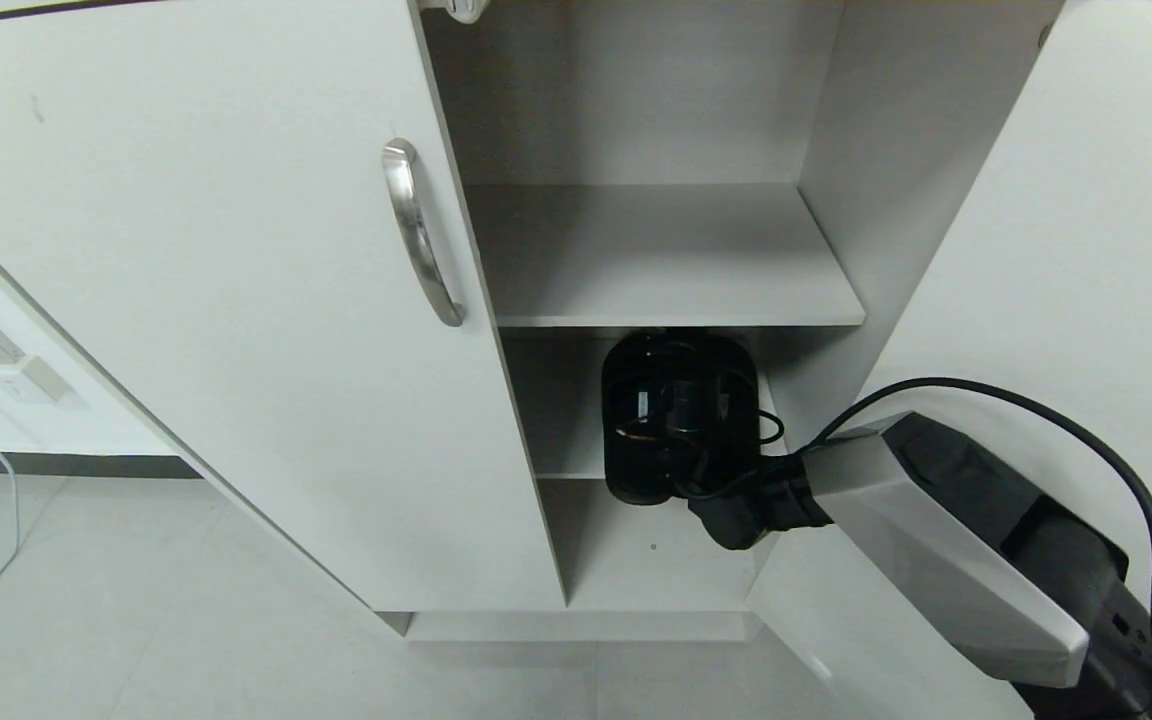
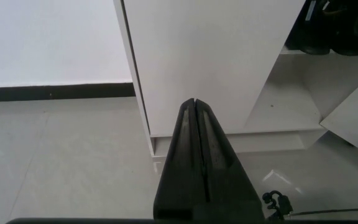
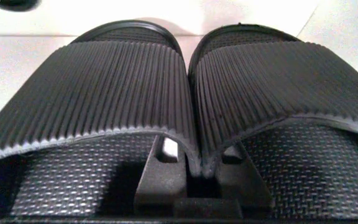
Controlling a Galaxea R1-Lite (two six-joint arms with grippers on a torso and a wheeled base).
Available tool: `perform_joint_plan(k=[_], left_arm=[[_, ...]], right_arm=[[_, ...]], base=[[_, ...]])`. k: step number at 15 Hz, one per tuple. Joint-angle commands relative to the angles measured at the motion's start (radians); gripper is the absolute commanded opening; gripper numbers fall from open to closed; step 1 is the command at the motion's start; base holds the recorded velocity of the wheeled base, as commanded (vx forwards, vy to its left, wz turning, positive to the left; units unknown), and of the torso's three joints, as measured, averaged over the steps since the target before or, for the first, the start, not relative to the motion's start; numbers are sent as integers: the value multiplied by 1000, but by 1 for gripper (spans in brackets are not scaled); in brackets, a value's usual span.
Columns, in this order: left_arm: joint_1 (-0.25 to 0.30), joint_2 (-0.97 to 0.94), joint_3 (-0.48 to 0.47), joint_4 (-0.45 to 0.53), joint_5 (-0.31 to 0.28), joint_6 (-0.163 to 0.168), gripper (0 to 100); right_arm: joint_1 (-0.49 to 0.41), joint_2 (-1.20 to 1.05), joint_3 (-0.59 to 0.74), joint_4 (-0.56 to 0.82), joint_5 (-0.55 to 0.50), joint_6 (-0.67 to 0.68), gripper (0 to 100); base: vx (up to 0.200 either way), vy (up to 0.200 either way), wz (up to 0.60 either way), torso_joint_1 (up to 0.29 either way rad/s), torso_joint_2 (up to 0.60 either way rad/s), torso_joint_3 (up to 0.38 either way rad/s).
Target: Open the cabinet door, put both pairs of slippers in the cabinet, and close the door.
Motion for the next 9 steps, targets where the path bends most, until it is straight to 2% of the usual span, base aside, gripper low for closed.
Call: perform_joint_plan(k=[1,4,8,9], left_arm=[[0,0,0,0,0,0,0],[0,0,0,0,0,0,0],[0,0,0,0,0,0,0],[0,0,0,0,0,0,0]], right_arm=[[-6,23,-30,3,0,0,0],[-9,61,-91,31,0,0,0],[-9,65,-99,38,-1,-3,0],[-9,65,-99,38,0,-3,100]], base=[[0,0,0,0,0,0],[0,0,0,0,0,0],[0,0,0,0,0,0],[0,0,0,0,0,0]])
